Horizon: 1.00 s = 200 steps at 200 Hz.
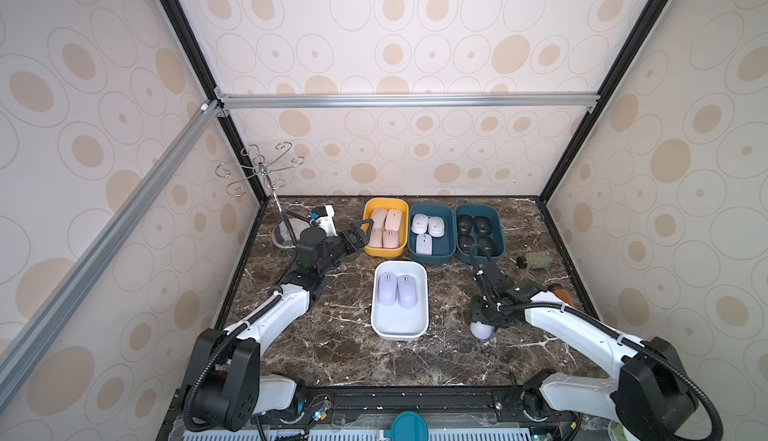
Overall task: Place the mice by color into the storage box
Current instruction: Pick up the mouse from the center of the board, then place the mouse in the storage box.
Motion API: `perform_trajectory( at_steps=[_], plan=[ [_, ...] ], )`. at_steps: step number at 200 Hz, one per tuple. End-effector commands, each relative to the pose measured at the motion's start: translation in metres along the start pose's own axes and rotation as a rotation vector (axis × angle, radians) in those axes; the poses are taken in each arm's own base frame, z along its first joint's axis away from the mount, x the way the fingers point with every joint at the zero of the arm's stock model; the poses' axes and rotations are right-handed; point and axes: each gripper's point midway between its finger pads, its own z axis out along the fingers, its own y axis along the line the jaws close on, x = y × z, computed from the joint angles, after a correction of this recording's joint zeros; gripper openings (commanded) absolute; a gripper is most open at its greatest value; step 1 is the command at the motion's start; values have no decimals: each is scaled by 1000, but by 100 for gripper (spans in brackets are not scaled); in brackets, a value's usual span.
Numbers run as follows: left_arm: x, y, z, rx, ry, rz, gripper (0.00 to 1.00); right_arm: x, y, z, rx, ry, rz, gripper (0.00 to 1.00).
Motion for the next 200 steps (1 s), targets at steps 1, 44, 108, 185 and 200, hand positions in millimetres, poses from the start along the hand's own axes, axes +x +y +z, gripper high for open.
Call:
perform_trajectory(
  at_steps=[1,44,108,185,200],
  plan=[
    [-13,0,-5,-21,-48,25,100,-10,37,-28,-16,-69,-45,49],
    [-20,14,-8,-69,-79,19,100,2,148,-46,-169,-111,-163,48],
    [-25,20,-10,-88,-94,13,100,1,228,-14,-210,-110,-201,47],
    [-28,19,-12,-90,-101,15,100,31,241,36,-227,14,-148,47],
    [-27,19,-11,-88,-100,14,100,40,245,41,-251,50,-135,47]
  ],
)
